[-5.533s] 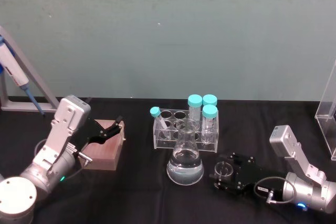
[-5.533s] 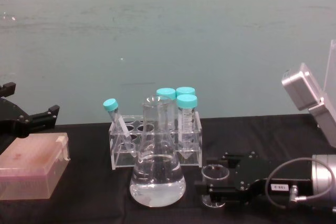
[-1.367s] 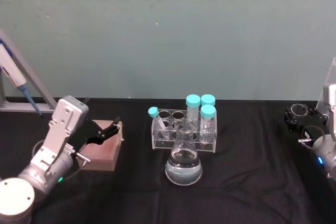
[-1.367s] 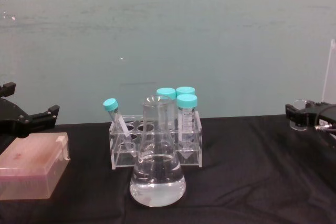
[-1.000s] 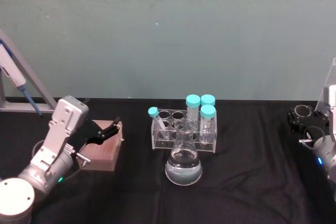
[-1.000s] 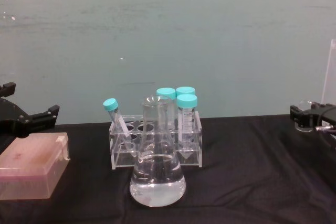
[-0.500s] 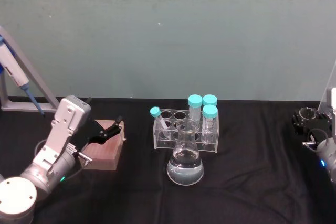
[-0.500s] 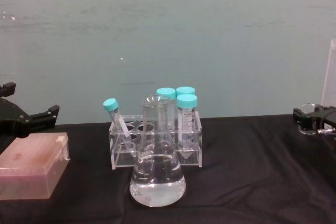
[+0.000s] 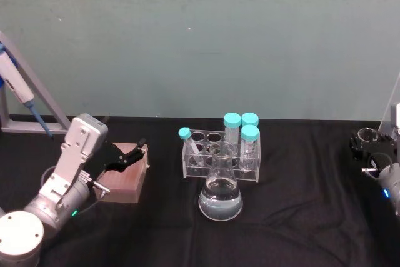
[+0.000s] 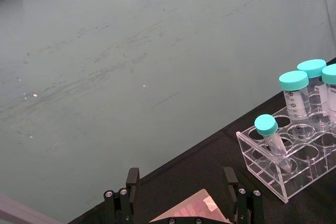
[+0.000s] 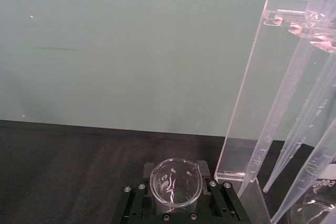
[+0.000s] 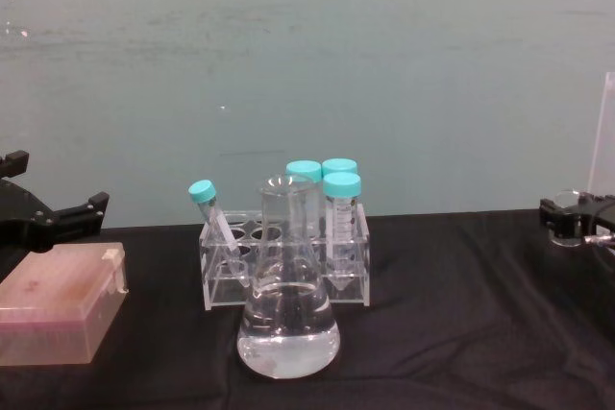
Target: Place the experimental apparatus aside using one hand.
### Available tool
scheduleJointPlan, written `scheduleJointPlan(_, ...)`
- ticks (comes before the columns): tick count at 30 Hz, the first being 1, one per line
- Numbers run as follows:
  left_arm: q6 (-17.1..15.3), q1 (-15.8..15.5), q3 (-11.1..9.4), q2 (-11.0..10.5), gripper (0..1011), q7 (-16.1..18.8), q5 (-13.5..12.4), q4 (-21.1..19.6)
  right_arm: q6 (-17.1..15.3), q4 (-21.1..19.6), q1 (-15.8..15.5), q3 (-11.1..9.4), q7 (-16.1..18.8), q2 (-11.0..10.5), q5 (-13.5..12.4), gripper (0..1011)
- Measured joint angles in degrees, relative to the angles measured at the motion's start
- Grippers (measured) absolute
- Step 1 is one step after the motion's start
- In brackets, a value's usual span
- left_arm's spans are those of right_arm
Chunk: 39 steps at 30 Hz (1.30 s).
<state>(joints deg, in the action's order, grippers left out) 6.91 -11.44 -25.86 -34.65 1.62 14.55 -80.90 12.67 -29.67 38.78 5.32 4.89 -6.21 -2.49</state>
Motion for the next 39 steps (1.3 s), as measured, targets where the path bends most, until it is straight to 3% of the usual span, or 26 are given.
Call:
scheduleJointPlan(17, 0.0, 0.0, 0.0, 0.0, 1000, 0.0, 0.0, 0.0, 1.0, 1.7, 0.9, -1.2, 1.8, 0.5, 1.2, 501)
scheduleJointPlan(39, 0.0, 0.0, 0.0, 0.0, 1000, 0.0, 0.0, 0.0, 0.9, 1.6, 0.9, -1.1, 1.9, 0.4, 1.1, 502)
